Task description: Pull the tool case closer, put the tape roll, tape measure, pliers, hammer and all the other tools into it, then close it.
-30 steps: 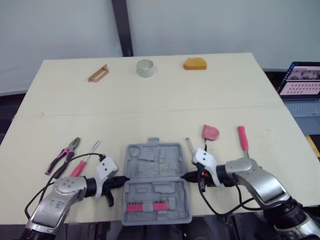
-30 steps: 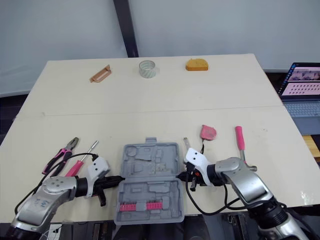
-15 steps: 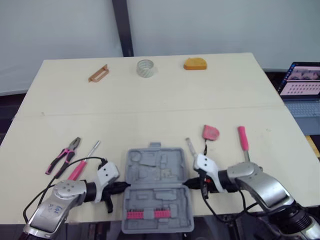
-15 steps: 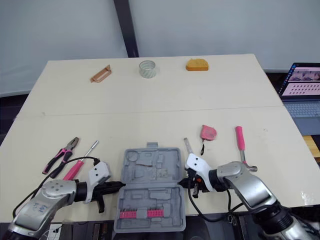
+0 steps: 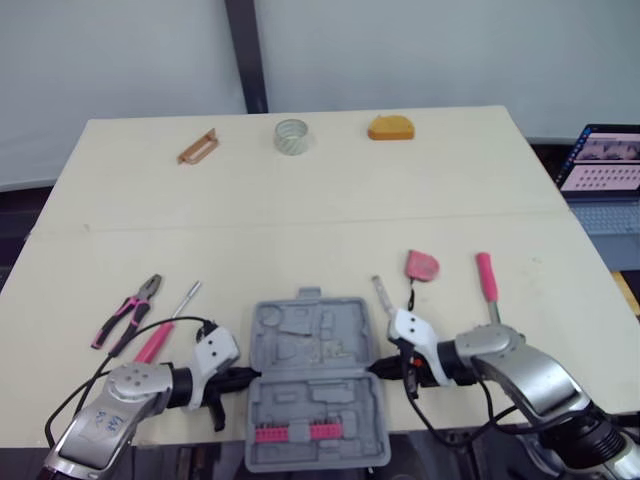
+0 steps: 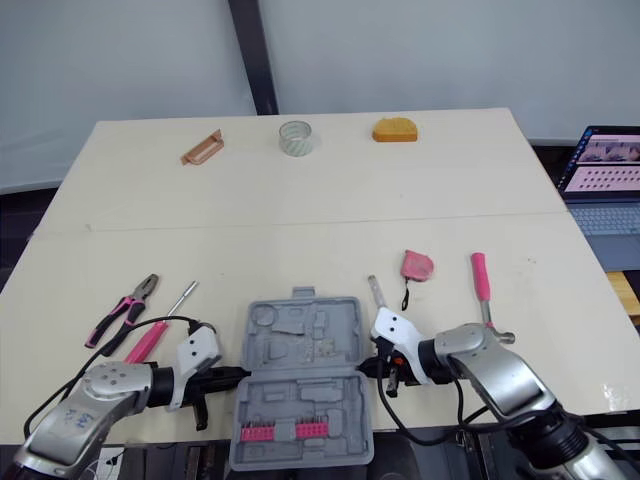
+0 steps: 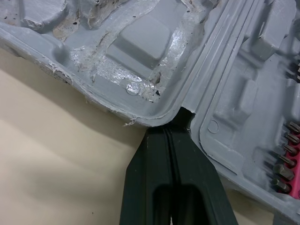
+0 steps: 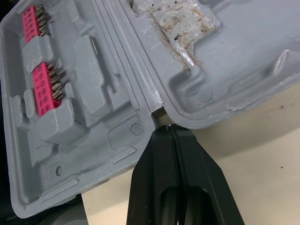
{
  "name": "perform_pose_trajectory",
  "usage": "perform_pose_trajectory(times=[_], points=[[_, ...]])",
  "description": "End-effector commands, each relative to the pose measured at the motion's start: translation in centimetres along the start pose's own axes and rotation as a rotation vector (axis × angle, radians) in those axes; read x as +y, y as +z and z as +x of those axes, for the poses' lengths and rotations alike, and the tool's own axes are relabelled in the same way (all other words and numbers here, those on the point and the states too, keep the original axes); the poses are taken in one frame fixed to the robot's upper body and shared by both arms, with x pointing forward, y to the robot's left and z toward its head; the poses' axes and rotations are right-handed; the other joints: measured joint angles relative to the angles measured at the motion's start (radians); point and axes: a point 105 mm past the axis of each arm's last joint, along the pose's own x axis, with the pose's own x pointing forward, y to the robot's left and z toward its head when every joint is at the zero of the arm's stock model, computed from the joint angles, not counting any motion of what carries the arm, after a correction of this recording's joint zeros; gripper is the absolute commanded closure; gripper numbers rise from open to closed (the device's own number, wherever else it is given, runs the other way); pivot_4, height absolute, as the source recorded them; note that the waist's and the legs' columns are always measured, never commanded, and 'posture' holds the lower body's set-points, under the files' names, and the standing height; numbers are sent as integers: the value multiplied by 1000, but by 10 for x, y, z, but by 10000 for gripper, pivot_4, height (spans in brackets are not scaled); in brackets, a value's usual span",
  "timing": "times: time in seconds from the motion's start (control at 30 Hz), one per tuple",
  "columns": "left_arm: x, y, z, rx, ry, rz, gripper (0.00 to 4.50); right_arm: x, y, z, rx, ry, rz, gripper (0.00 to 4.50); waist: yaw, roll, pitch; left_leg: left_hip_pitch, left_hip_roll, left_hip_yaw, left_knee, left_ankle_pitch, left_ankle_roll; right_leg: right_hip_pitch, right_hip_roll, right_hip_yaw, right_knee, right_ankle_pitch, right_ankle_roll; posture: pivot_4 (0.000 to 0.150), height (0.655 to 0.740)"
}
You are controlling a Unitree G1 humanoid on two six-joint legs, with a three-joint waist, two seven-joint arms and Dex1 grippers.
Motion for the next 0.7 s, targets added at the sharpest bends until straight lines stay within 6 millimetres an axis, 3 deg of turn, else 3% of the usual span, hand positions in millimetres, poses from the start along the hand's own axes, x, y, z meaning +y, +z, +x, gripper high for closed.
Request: perform_pose_trajectory(times=[0.03,0.7], points=[[-13,-11,3,36,-63,-23,45000,15,10,2,-35,71,-43,44640,4,0,0,0,0,0,0,0,0,0,0,0,0,0,0,1500,7400],[-16,-11,2,41,-62,-24,45000,17,6,2,-26,78,-34,44640,10,0,0,0,0,0,0,0,0,0,0,0,-1,0,0,1500,7400]])
